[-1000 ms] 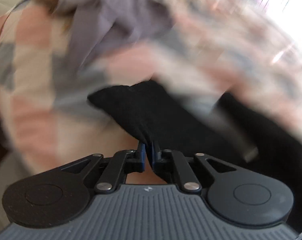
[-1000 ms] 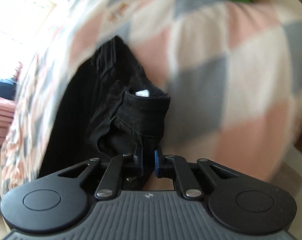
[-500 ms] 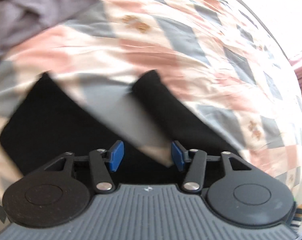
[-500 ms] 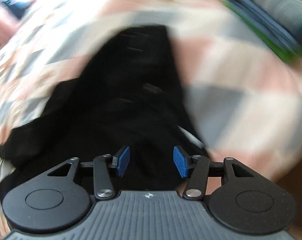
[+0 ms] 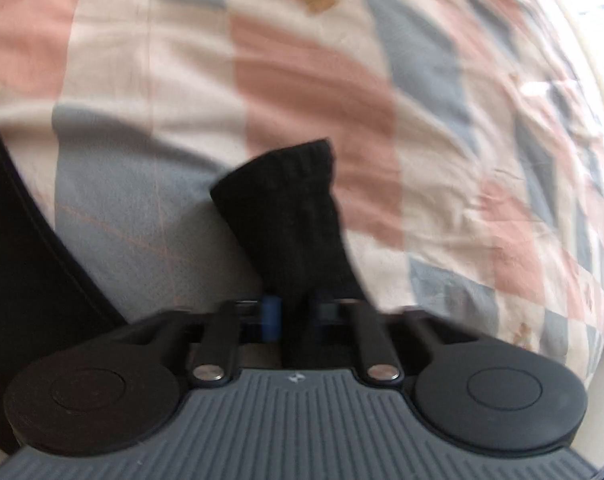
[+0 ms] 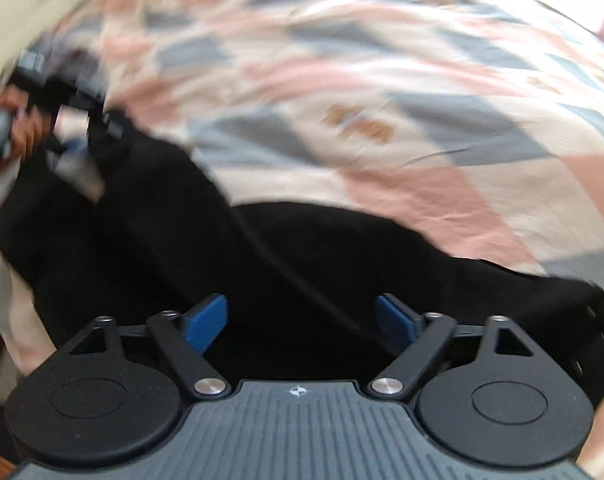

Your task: Fold clothes

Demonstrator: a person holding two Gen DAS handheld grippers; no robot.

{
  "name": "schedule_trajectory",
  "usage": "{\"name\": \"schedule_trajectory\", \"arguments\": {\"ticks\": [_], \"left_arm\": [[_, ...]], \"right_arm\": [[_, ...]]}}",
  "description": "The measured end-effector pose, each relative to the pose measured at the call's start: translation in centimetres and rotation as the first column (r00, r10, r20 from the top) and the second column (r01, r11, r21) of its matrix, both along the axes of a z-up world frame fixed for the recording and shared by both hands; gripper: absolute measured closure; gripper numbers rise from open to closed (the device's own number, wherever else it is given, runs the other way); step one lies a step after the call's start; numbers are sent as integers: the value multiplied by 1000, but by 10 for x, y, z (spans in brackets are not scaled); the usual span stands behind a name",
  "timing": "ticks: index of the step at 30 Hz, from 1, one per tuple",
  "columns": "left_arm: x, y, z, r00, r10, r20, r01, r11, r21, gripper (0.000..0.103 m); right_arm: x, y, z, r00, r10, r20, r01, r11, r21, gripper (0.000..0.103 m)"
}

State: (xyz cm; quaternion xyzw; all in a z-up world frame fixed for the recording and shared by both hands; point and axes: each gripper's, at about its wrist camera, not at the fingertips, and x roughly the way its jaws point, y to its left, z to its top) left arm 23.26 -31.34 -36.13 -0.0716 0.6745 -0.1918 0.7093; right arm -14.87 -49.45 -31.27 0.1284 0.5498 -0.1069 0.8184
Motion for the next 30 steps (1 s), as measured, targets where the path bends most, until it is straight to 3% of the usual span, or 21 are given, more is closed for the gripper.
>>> {"name": "schedule_trajectory", "arguments": {"ticks": [2, 4, 8, 9, 10, 12, 13, 14, 15, 17, 19, 20, 22, 26, 30], "left_arm": [[-1, 8, 27, 998, 12, 68, -8, 998, -60, 97], [1, 16, 66, 986, 23, 167, -2, 992, -125, 97], [29, 20, 134, 948, 92, 305, -6, 962, -272, 96], [39, 8, 145, 936, 89, 341, 12, 960, -281, 92], [52, -6, 149, 924, 71, 375, 32, 965, -261, 79], [75, -37, 149, 897, 45, 439, 45, 980, -193, 58], [85, -50, 143, 890, 35, 454, 26, 991, -128, 58], [95, -63, 136, 884, 23, 466, 8, 998, -65, 58], [101, -70, 127, 897, 3, 441, 19, 999, -46, 57], [107, -77, 109, 920, -16, 392, 28, 999, -24, 57], [103, -69, 85, 939, -19, 343, 32, 999, -32, 54], [98, -60, 71, 950, -11, 311, 19, 1000, -23, 54], [96, -43, 43, 972, 36, 234, -34, 999, -14, 55], [99, -25, 5, 983, 146, 110, -139, 988, -67, 58], [118, -49, -1, 976, 189, 111, -176, 978, -114, 57]], "right_arm": [[9, 8, -10, 994, 93, -58, -96, 994, -49, 95], [11, 3, 2, 992, 123, -25, -125, 988, -93, 97], [34, -26, 59, 981, 165, 102, -140, 966, -217, 97], [50, -36, 71, 973, 193, 123, -156, 953, -261, 97], [67, -47, 80, 966, 217, 138, -167, 938, -302, 97], [114, -76, 81, 971, 207, 119, -153, 922, -355, 94], [137, -91, 73, 982, 162, 99, -116, 924, -364, 72], [157, -105, 64, 991, 94, 94, -52, 924, -379, 37], [172, -117, 57, 994, 25, 106, 17, 925, -380, 27], [183, -134, 52, 979, -111, 170, 160, 936, -314, 29], [173, -138, 49, 953, -216, 213, 254, 952, -170, 24], [158, -132, 43, 947, -251, 200, 279, 952, -125, 18], [129, -122, 31, 932, -320, 168, 330, 943, -35, 17], [70, -102, 8, 892, -443, 86, 430, 892, 139, 18], [11, -78, -9, 834, -552, -16, 534, 798, 279, 19]]}}
